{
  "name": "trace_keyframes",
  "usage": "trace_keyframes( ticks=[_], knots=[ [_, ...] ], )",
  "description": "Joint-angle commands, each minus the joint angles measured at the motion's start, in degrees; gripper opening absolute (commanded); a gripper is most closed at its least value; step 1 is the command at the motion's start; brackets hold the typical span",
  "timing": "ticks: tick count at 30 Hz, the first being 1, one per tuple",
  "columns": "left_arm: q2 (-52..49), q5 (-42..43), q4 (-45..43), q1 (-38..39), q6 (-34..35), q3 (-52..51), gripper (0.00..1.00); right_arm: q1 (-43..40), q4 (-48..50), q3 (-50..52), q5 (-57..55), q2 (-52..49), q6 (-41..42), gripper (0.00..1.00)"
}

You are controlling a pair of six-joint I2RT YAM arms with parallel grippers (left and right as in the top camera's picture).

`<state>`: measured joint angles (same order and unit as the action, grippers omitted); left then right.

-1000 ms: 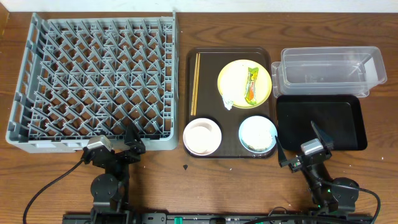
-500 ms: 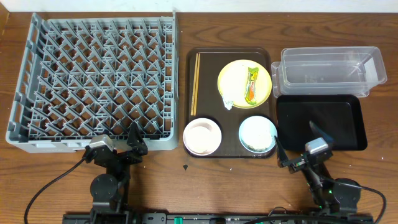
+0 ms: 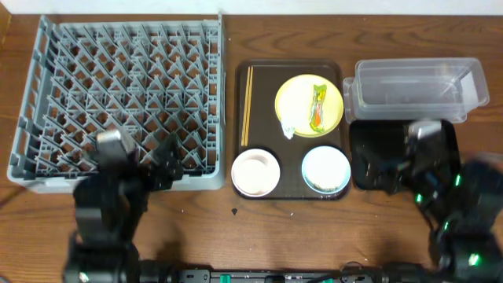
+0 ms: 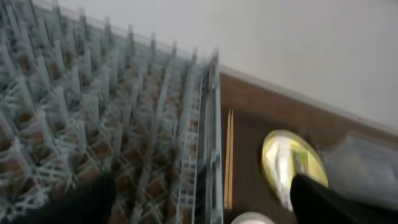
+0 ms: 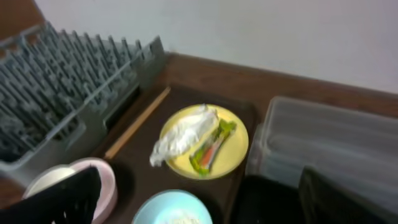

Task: Sort waste into correct bins and load items into the dishwasher
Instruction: 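Move the right gripper over the yellow plate toward the white tissue, then grasp the white tissue with the right gripper and lift it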

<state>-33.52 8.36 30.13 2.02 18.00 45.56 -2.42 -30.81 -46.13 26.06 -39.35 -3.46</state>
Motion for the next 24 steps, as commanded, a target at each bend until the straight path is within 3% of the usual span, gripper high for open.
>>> trace_keyframes(
  ticks=[1, 4, 6, 9, 10, 13, 16, 17, 21, 24],
  knots=[
    [-9.7, 4.1, 9.8, -0.2, -0.3, 13.3, 0.90, -0.1, -6.1, -12.9, 2.1, -9.9, 0.3, 0.99],
    [-14.6, 4.1, 15.4, -0.2, -0.3, 19.4, 0.90, -0.2, -10.6, -18.1, 9.1, -15.2, 7.6, 0.99],
    [-16.0, 6.2, 16.2, -0.2, -0.3, 20.3, 0.90, 0.0, -7.4, -18.7, 17.2, -18.8, 7.3, 0.99],
    [-16.2, 8.5, 16.8, -0.2, -0.3, 20.3, 0.90, 1.1, -6.5, -20.4, 20.6, -23.3, 9.8, 0.99],
    [-16.2, 9.1, 16.8, -0.2, -0.3, 20.3, 0.98, 2.1, -7.8, -21.7, 19.3, -25.4, 10.9, 0.98],
    [-16.2, 9.2, 16.5, -0.2, -0.3, 20.3, 0.98, 11.2, -20.3, -32.0, 1.2, -38.8, 11.4, 0.93],
    [-16.2, 9.1, 16.6, -0.2, -0.3, 20.3, 0.98, 18.7, -26.8, -41.5, -12.1, -50.6, 12.6, 0.99],
    [-16.2, 9.1, 16.6, -0.2, -0.3, 20.3, 0.98, 20.2, -26.8, -43.4, -14.5, -53.5, 13.7, 0.98],
    [-16.2, 9.0, 17.1, -0.2, -0.3, 20.3, 0.98, 23.9, -21.2, -46.5, -20.2, -62.4, 19.1, 0.72],
    [-16.2, 9.0, 17.4, -0.2, -0.3, 20.3, 0.98, 25.4, -15.0, -46.5, -23.3, -69.0, 22.5, 0.69]
  ],
)
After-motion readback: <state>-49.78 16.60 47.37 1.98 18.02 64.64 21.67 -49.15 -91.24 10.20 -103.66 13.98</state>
